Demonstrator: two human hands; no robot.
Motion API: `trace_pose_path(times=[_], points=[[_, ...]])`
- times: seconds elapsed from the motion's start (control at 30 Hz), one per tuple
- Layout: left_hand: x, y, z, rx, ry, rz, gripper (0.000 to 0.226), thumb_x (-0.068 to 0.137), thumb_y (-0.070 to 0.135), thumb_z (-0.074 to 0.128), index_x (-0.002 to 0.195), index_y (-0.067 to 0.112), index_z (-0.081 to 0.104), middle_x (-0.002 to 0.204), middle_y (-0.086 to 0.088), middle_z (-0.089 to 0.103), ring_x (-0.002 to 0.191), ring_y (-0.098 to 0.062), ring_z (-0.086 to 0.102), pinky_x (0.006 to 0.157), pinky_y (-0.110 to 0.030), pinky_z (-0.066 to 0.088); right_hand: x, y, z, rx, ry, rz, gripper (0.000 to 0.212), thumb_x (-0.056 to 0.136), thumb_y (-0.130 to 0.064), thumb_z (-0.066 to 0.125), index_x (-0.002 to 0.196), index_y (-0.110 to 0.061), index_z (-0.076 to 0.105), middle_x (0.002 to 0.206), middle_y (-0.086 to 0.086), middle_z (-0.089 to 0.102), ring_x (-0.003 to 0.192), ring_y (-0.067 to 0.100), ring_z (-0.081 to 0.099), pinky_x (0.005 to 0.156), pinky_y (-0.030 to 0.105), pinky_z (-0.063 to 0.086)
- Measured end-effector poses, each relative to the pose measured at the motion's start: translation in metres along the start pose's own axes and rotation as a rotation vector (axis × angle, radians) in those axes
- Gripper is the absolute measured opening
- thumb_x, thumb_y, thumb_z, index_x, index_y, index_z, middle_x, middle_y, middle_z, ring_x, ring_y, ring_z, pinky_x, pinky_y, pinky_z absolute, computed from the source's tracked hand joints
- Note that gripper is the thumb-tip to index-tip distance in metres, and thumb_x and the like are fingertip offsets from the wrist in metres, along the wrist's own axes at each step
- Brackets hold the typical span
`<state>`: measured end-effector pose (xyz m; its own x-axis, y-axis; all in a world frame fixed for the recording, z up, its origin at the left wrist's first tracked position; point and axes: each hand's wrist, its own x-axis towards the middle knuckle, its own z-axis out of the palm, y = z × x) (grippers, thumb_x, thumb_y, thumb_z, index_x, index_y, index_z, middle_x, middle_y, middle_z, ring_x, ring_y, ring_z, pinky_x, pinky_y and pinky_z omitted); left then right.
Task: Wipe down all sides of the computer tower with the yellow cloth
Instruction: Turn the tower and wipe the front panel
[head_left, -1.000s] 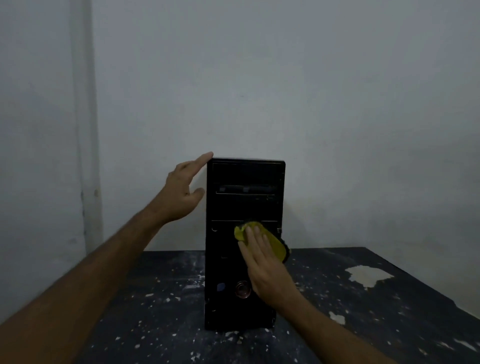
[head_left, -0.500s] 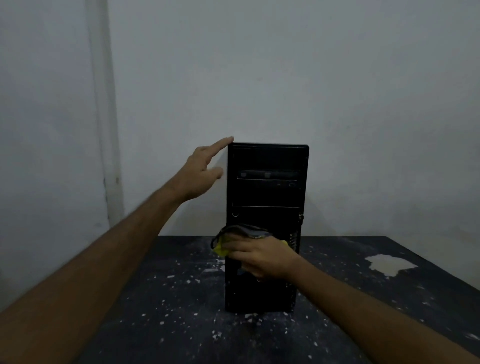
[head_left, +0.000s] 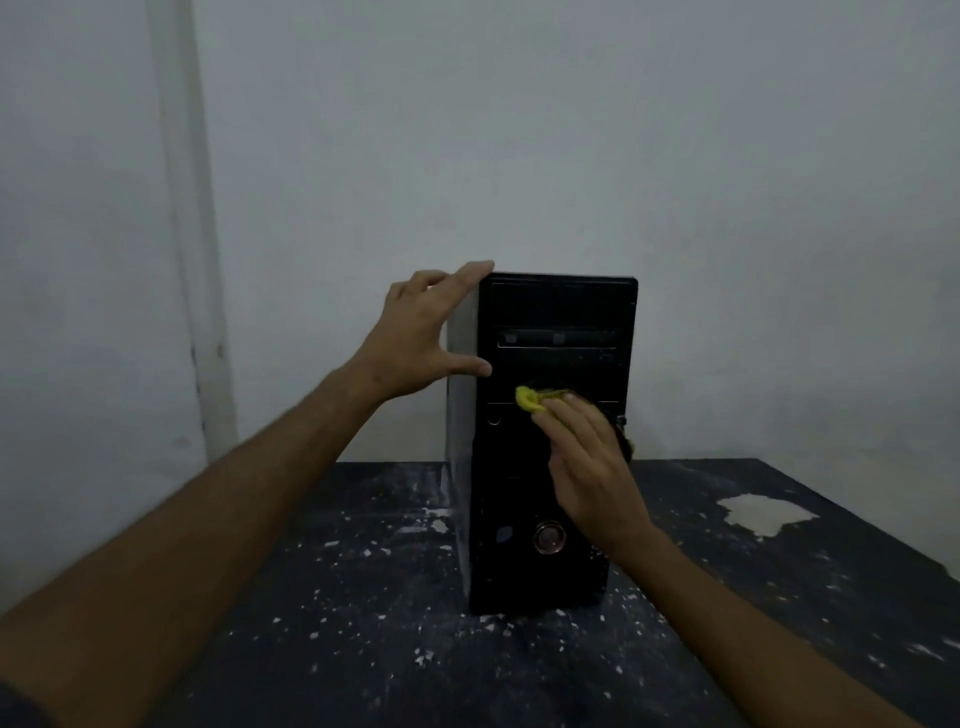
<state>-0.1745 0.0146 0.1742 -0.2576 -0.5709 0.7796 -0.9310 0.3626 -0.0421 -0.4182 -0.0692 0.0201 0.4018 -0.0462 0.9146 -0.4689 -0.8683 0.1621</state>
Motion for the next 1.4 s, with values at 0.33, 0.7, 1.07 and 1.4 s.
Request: trace_pose_path(times=[0.33, 0.7, 1.07, 1.4], points=[[0.025, 0.048, 0.031, 0.022, 0.072, 0.078, 0.114, 0.067, 0.061, 0.085, 0.161, 0.026, 0.029, 0.158, 0.007, 0.042, 0.133, -0.024, 0.039, 0.106, -0.03, 0.021, -0.013, -0.023, -0.005, 0.13, 0.108, 0.515, 0.077, 0.09, -0.04, 0.075, 0.152, -0.011, 0.04, 0.132, 0.002, 0.04, 0.121, 0.018, 0.041, 0.1, 0.025, 0.038], [0.051, 0.093, 0.066, 0.003, 0.07, 0.134, 0.113, 0.073, 0.062, 0.081, 0.163, 0.026, 0.023, 0.168, 0.008, 0.026, 0.139, -0.019, 0.032, 0.113, -0.034, 0.022, -0.033, -0.001, -0.022, 0.212, 0.219, 0.665, 0.065, 0.095, -0.025, 0.071, 0.154, -0.018, 0.043, 0.122, -0.002, 0.04, 0.108, 0.016, 0.05, 0.092, 0.023, 0.047], [0.054, 0.091, 0.063, 0.006, 0.018, 0.14, 0.112, 0.078, 0.063, 0.076, 0.164, 0.025, 0.015, 0.163, 0.005, 0.027, 0.145, -0.024, 0.025, 0.12, -0.041, 0.016, -0.041, 0.008, -0.026, 0.185, 0.157, 0.533, 0.066, 0.098, -0.02, 0.068, 0.156, -0.01, 0.038, 0.123, 0.0, 0.039, 0.106, 0.014, 0.048, 0.087, 0.029, 0.051], [0.027, 0.045, 0.065, -0.216, 0.133, -0.038, 0.074, 0.09, 0.048, 0.065, 0.155, 0.022, 0.042, 0.157, 0.0, 0.045, 0.144, -0.021, 0.037, 0.119, -0.048, 0.032, -0.048, 0.024, -0.031, 0.117, 0.166, 0.522, 0.062, 0.102, -0.022, 0.058, 0.158, -0.01, 0.034, 0.129, 0.003, 0.038, 0.112, 0.017, 0.045, 0.093, 0.027, 0.046]])
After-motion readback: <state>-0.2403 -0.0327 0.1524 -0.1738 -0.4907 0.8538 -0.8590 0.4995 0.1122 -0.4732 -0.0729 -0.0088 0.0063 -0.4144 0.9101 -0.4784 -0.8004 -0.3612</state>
